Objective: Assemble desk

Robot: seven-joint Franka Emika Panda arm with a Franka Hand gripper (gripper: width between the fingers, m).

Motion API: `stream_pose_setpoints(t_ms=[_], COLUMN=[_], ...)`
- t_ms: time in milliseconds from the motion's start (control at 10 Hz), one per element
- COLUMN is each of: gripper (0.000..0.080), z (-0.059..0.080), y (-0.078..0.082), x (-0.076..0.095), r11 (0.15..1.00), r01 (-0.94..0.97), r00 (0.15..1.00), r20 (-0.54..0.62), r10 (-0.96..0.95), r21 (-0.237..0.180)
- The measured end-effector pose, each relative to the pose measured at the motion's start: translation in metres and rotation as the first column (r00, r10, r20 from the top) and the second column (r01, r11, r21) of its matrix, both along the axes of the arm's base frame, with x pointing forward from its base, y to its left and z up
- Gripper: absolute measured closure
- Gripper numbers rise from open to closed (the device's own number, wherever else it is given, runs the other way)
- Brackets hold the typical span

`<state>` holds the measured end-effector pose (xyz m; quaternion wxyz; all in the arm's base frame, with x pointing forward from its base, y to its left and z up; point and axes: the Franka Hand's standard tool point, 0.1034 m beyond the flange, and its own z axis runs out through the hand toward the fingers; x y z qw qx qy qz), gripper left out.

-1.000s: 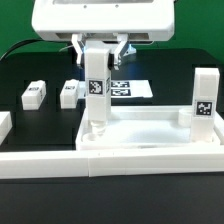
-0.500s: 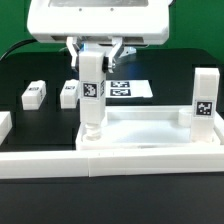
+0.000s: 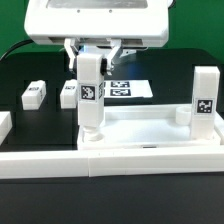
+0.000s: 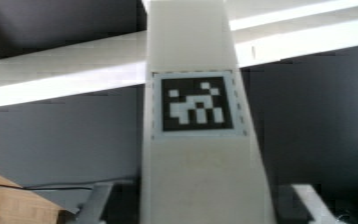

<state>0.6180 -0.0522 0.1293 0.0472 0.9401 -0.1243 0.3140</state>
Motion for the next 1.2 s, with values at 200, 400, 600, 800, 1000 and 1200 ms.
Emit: stream_pose_setpoints(t_ms=[200, 400, 600, 800, 1000, 1200], gripper=[0.0511, 0.0511, 0.0511, 0.0511, 0.0511, 0.0511], z=[0.0000, -0.0001, -0.0006, -0.0026, -0.0050, -0.0093], y=[0.0005, 0.0012, 0.0034, 0.0049, 0.0078, 0.0060], x=[0.0000, 0.0003, 0.0003, -0.0004, -0.0009, -0.0018], r11=[1.000, 1.000, 1.000, 1.000, 1.000, 1.000], r01=[-0.001, -0.002, -0.006, -0.008, -0.013, -0.012], r00=[1.000, 1.000, 1.000, 1.000, 1.000, 1.000], r20=[0.000, 0.005, 0.004, 0.000, -0.003, -0.001], r10=[0.001, 0.002, 0.006, 0.008, 0.013, 0.012], r21=[0.000, -0.002, -0.001, -0.001, 0.000, -0.007])
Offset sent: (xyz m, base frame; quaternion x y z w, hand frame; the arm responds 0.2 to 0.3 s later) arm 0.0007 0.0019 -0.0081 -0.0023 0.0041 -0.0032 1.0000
